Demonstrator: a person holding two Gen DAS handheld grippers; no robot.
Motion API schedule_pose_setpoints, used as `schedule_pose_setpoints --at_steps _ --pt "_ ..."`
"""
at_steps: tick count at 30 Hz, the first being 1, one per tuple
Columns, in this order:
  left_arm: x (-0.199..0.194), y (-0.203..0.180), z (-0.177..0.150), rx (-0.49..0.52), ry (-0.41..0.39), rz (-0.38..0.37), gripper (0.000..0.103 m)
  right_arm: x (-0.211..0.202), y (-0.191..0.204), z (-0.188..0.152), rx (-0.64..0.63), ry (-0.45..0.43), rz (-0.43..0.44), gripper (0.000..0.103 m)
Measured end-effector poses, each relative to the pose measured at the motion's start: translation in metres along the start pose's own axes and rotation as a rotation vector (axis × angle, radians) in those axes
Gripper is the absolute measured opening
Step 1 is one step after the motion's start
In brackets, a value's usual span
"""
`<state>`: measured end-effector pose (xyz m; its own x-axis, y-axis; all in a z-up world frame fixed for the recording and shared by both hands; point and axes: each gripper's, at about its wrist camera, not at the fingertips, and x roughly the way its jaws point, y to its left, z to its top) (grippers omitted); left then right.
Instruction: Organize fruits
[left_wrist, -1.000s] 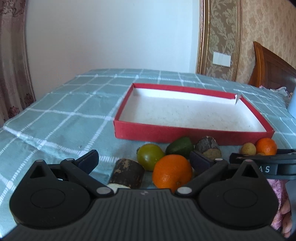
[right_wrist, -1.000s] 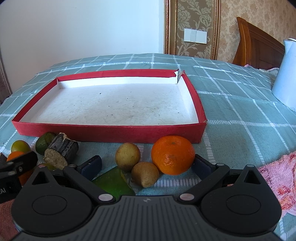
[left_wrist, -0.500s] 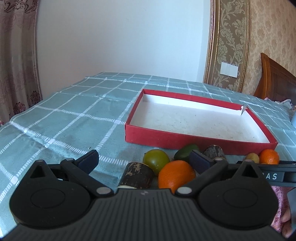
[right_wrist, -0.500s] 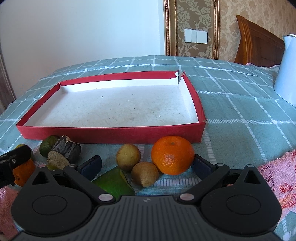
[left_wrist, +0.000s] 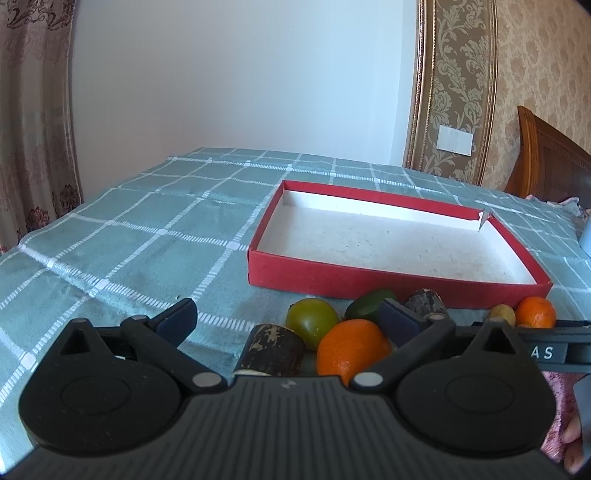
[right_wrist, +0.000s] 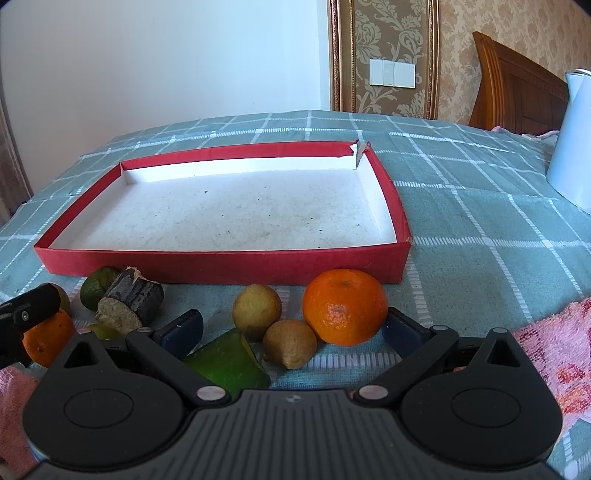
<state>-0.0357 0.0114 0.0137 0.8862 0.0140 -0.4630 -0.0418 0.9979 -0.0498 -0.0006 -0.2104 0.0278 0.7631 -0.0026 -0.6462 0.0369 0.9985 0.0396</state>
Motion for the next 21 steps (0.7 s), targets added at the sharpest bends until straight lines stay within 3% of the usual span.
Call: schedule_pose_setpoints --at_steps 10,21 --pt "0.0 -0.002 0.0 0.005 -0.008 0.01 0.103 -0.005 -0.003 -0.001 0.013 -0.022 0.022 0.103" --pt "0.002 0.011 0.0 -0.067 0.008 -0.022 0.103 -0.067 -0.03 -0.021 -0.199 -0.249 0.094 0.103"
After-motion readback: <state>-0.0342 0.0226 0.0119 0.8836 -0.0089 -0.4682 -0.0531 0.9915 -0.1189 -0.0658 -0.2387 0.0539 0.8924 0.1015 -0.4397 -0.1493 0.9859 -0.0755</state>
